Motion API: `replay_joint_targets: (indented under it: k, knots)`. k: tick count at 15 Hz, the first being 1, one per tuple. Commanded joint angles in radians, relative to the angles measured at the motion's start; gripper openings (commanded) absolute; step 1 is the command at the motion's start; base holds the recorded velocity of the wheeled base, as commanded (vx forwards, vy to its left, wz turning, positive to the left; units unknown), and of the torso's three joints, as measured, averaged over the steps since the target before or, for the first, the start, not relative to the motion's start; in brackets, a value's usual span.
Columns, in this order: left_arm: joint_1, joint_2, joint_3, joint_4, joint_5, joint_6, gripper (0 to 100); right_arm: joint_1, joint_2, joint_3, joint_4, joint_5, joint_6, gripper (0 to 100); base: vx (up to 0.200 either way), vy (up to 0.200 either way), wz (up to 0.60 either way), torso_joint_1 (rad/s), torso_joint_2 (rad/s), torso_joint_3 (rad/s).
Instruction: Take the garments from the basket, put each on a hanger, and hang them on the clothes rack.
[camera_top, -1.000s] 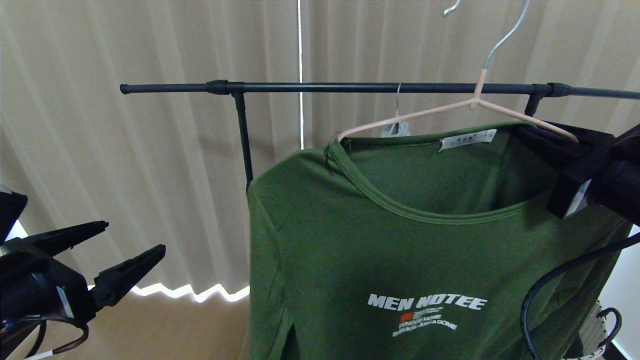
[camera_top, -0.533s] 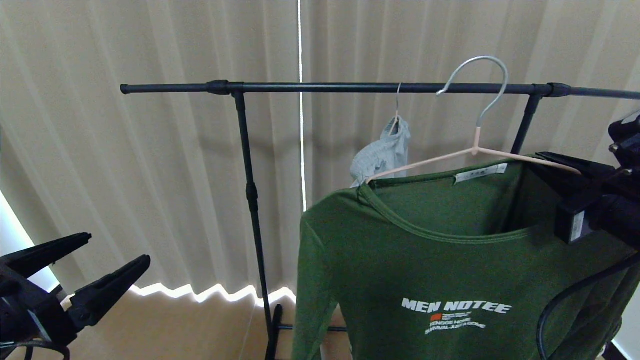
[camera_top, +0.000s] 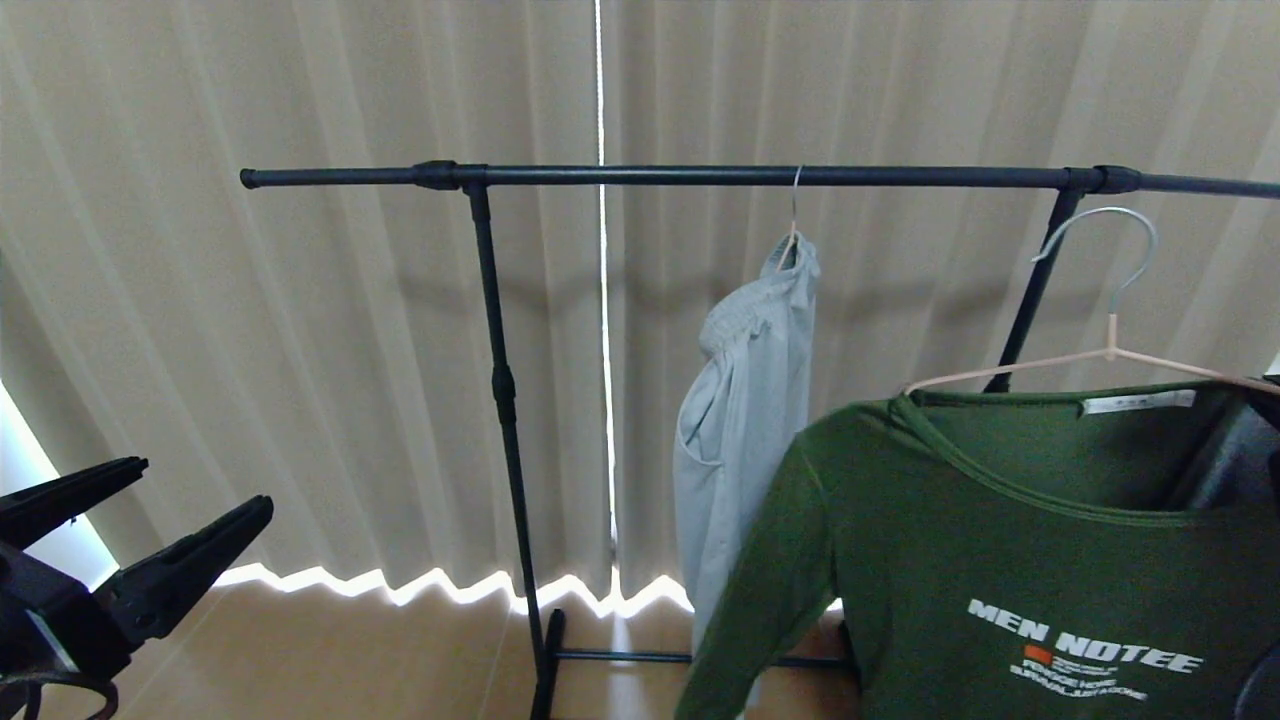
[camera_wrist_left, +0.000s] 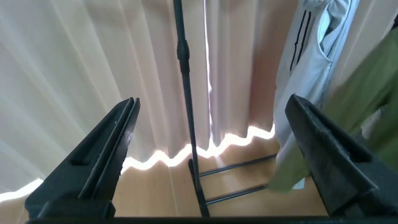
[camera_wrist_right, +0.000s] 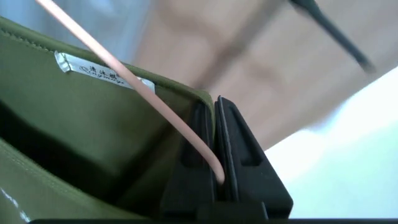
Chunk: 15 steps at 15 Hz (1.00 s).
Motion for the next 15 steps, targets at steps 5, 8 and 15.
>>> replay_joint_targets:
  k: [5,8,15]
  knots:
    - [0.011,0.000,-0.009,-0.002,-0.001,-0.012,100,-0.292,-0.092,0.001,0.067,-0.009,-0.003,0,0.000,0.000,0.00,0.000,0.00,0.000]
    - [0.011,0.009,-0.034,0.000,-0.003,-0.059,100,-0.306,-0.133,0.018,0.067,-0.017,0.006,0,0.000,0.000,0.00,0.000,0.00,0.000]
    - [0.025,0.004,-0.025,0.003,-0.001,-0.055,100,-0.306,-0.176,0.026,0.072,-0.018,0.006,0,0.086,0.000,0.00,-0.001,0.00,0.003]
